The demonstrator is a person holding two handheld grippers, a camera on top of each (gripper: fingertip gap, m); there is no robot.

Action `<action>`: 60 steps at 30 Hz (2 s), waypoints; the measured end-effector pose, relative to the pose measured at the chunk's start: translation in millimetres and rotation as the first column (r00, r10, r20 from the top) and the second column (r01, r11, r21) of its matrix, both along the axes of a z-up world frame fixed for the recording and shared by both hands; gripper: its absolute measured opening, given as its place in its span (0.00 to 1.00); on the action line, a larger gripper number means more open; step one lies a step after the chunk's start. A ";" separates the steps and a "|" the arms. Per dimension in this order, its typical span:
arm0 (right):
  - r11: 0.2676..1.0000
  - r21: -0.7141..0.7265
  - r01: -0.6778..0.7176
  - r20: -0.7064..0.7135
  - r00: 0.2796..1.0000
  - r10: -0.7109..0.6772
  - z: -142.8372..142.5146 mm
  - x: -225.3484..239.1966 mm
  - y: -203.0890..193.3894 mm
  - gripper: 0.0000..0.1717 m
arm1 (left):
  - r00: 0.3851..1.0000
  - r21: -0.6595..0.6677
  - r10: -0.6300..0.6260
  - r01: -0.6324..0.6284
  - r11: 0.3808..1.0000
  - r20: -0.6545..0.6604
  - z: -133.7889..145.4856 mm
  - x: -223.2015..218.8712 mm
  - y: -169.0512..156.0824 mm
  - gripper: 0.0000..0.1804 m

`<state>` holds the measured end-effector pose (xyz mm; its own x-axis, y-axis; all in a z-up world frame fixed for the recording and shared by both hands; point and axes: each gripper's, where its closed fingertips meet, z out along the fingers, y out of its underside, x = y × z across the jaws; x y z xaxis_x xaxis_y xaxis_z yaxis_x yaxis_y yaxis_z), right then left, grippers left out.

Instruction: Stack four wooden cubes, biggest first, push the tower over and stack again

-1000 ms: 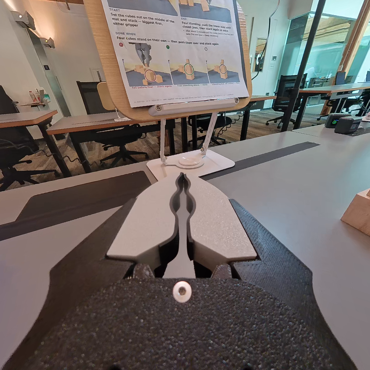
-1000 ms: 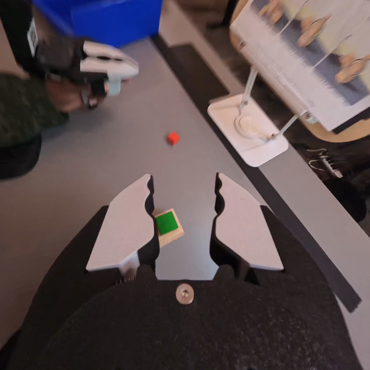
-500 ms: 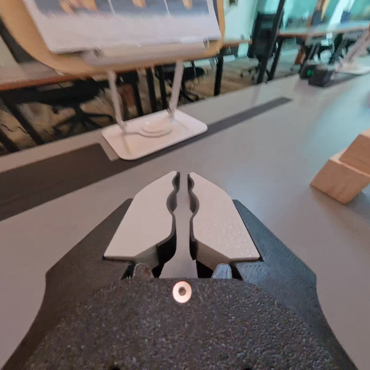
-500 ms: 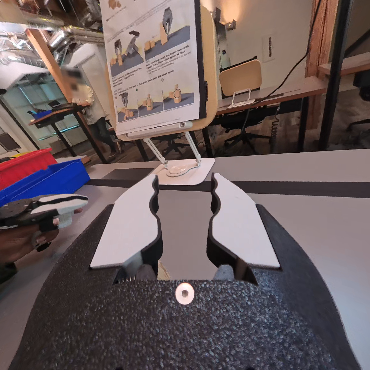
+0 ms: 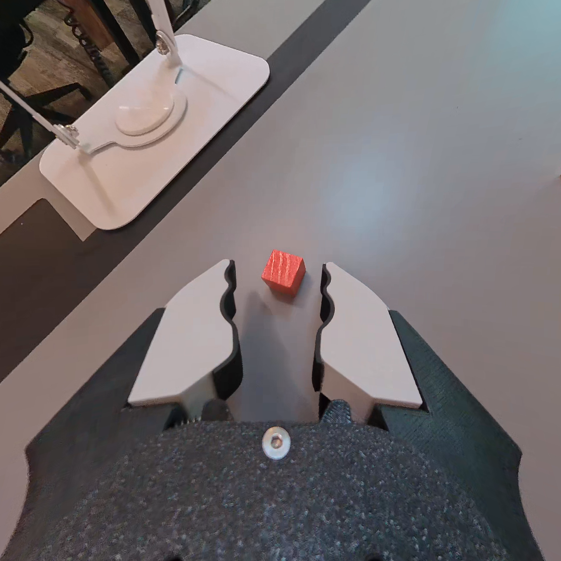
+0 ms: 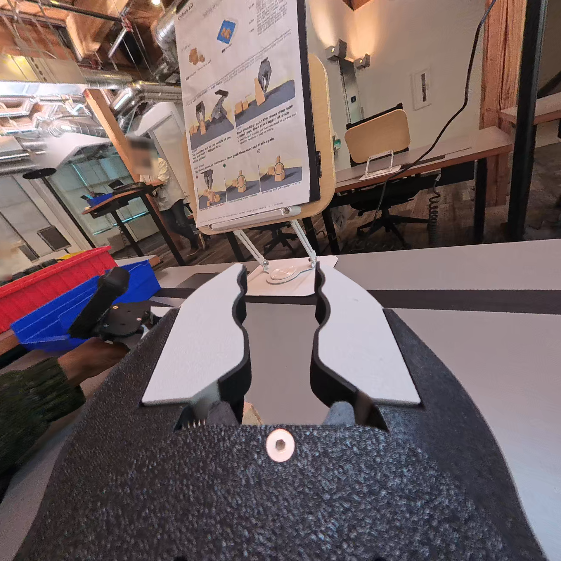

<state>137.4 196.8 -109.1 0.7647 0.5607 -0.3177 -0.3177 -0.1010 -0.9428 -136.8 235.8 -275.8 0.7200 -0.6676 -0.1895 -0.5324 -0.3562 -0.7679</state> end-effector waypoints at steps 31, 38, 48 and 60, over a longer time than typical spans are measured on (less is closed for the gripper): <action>0.998 -0.017 -0.060 0.027 0.998 0.060 -5.4 -7.4 -4.0 0.23 | 0.963 -0.004 -0.267 0.267 0.964 -0.046 -7.2 23.2 -40.8 0.12; 0.995 0.031 -0.093 0.033 0.995 0.092 7.0 -11.5 -13.9 0.23 | 0.938 0.130 -0.338 0.327 0.936 0.072 39.0 44.0 -55.1 0.12; 0.885 0.188 -0.427 0.271 0.888 0.371 51.0 -72.6 -93.1 0.14 | 0.809 0.294 -0.517 0.441 0.848 0.280 148.0 92.1 -111.0 0.12; 0.736 0.191 -0.649 0.597 0.672 0.438 26.5 -128.4 -146.7 0.21 | 0.739 0.205 -0.616 0.581 0.788 0.272 169.3 123.3 -163.1 0.12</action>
